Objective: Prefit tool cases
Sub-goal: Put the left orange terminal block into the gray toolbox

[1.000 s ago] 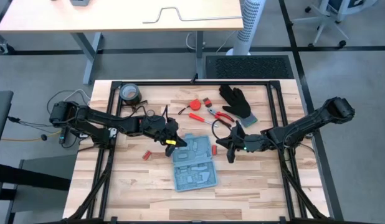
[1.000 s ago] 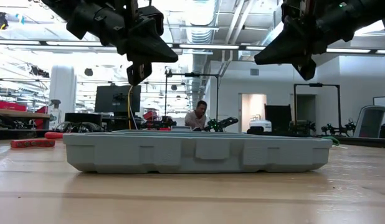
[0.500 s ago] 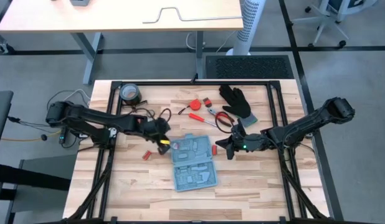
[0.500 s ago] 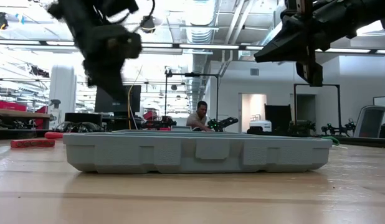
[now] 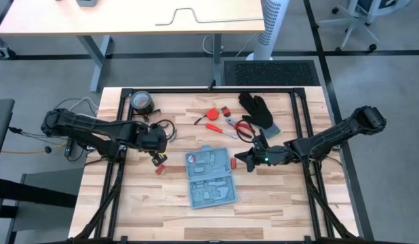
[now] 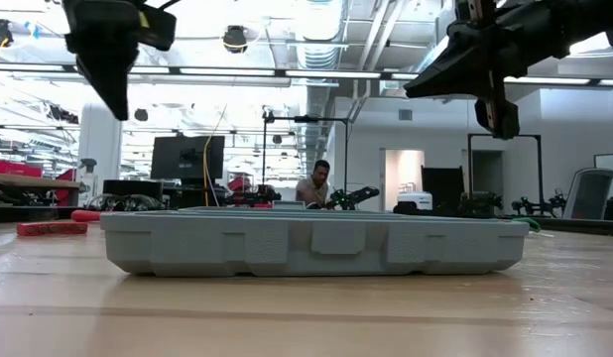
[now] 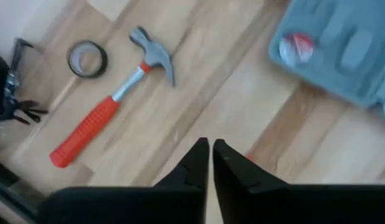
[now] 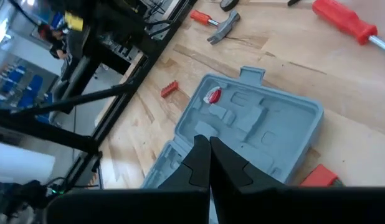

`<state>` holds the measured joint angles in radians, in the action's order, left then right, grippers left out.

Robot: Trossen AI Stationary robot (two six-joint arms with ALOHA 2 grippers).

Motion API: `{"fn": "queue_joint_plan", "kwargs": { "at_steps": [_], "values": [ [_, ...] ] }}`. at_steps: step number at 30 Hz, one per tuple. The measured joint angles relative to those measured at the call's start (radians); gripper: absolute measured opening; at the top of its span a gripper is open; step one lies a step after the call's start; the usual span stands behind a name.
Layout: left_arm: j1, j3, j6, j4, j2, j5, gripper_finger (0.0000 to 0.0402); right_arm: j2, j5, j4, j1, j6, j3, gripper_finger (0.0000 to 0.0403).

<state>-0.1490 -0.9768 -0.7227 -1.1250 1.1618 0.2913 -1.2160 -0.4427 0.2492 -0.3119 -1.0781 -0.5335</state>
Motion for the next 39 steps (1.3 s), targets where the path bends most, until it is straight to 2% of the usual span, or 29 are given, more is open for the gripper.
{"fn": "queue_joint_plan", "kwargs": {
  "at_steps": [7,9,11,15,19,25,30,32,34,37,39],
  "values": [
    [-0.01,0.002,-0.041,-0.069,0.0,-0.002,0.0097,0.0,0.02,-0.005,0.0,0.082,0.0,0.0008],
    [-0.007,0.002,-0.046,-0.069,0.0,-0.005,0.0116,0.002,0.08,0.002,0.003,0.173,0.0,0.0009],
    [-0.007,0.002,-0.048,-0.069,0.001,-0.012,0.0132,0.007,0.144,-0.025,0.022,0.181,-0.001,0.0011],
    [-0.007,0.002,-0.067,-0.058,0.001,-0.025,0.0156,0.006,0.234,-0.221,0.071,0.175,-0.032,0.0029],
    [-0.007,0.002,-0.089,-0.052,0.001,-0.023,0.0173,0.013,0.294,-0.282,0.12,0.248,-0.066,0.0066],
    [-0.007,0.002,-0.136,-0.051,0.001,0.01,0.0179,0.036,0.391,-0.214,0.222,0.346,-0.146,0.0122],
    [-0.007,0.002,-0.192,-0.049,0.001,0.044,0.0179,0.086,0.45,-0.194,0.319,0.459,-0.265,0.0146],
    [-0.007,0.004,-0.204,-0.044,0.001,0.046,0.0179,0.101,0.503,-0.273,0.355,0.519,-0.324,0.0151],
    [-0.007,0.018,-0.218,-0.029,0.001,0.046,0.0179,0.105,0.546,-0.456,0.386,0.618,-0.402,0.0156],
    [-0.007,0.051,-0.255,-0.012,0.001,0.013,0.0179,0.084,0.547,-0.792,0.415,0.78,-0.518,0.0164],
    [-0.007,0.081,-0.289,-0.006,0.001,-0.026,0.0179,0.063,0.516,-0.955,0.43,0.835,-0.572,0.017]
  ]
}}
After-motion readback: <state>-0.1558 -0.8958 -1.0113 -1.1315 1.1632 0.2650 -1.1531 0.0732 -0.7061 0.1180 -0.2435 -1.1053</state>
